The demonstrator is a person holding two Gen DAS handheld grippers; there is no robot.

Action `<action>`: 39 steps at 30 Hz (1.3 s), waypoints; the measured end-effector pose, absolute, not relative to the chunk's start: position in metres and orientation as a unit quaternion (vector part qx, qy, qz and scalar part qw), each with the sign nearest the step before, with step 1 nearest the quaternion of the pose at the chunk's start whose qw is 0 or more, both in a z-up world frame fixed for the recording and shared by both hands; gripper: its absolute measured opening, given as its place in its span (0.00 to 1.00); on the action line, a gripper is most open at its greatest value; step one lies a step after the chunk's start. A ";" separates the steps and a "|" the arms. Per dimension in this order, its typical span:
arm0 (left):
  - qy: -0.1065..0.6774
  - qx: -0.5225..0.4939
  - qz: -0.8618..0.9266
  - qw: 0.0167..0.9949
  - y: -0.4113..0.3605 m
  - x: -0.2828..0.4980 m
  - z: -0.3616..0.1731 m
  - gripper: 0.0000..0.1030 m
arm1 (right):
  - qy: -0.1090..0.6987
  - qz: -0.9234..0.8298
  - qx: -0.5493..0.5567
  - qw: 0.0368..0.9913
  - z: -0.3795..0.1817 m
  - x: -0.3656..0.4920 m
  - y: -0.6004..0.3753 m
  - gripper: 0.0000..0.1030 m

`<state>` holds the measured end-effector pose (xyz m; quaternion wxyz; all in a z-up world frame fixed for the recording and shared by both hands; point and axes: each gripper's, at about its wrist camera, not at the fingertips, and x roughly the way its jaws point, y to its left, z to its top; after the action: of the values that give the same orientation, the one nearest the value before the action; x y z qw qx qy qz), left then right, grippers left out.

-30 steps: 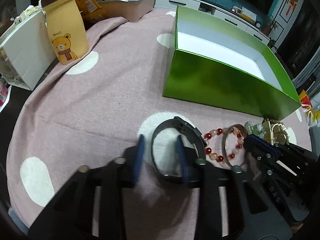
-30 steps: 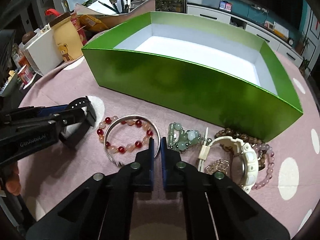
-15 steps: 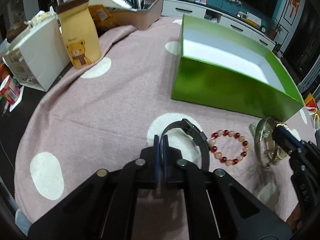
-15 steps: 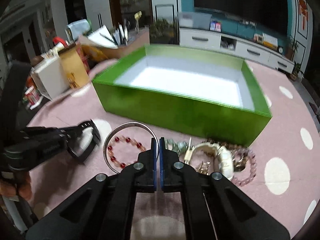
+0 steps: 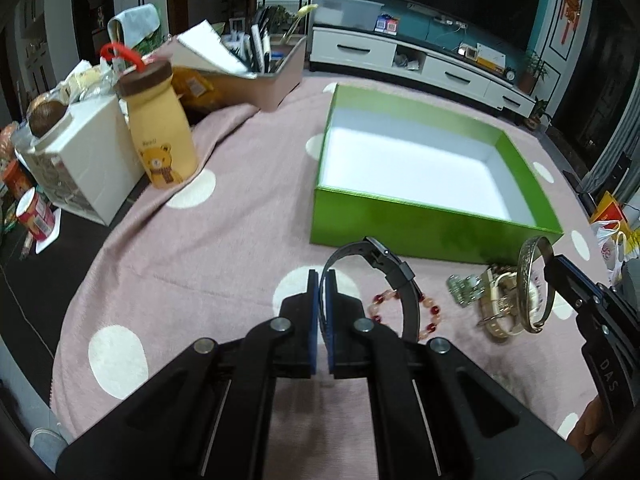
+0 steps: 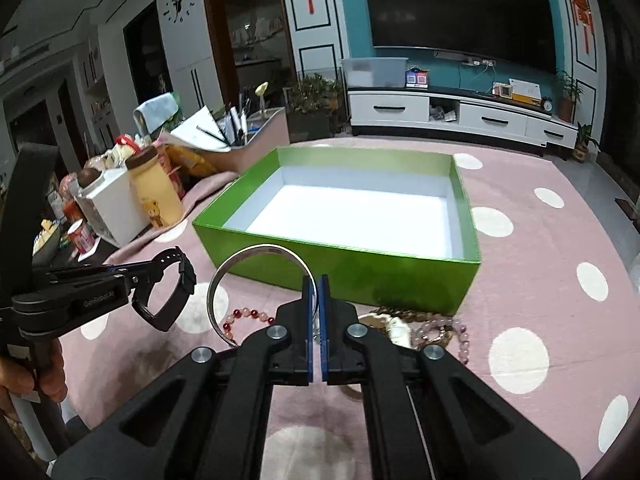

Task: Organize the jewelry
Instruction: 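Carry the black watch and silver bangle over the green box with both tools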

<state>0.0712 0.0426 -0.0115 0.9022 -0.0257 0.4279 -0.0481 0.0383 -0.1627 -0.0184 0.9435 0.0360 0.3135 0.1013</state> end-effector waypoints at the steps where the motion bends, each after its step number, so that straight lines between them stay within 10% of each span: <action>1: 0.426 -0.025 -0.049 0.903 0.041 0.072 -0.009 0.03 | 0.311 0.100 0.038 0.944 -0.017 0.039 -0.165 0.02; 39: 0.382 0.014 -0.065 0.922 -0.023 0.170 0.031 0.03 | 0.284 0.033 0.065 0.956 -0.002 0.124 -0.216 0.02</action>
<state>0.1705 -0.0230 0.0313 0.9216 0.0136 0.3823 -0.0653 0.1243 -0.2157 -0.0021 0.9561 0.0655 0.2837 0.0326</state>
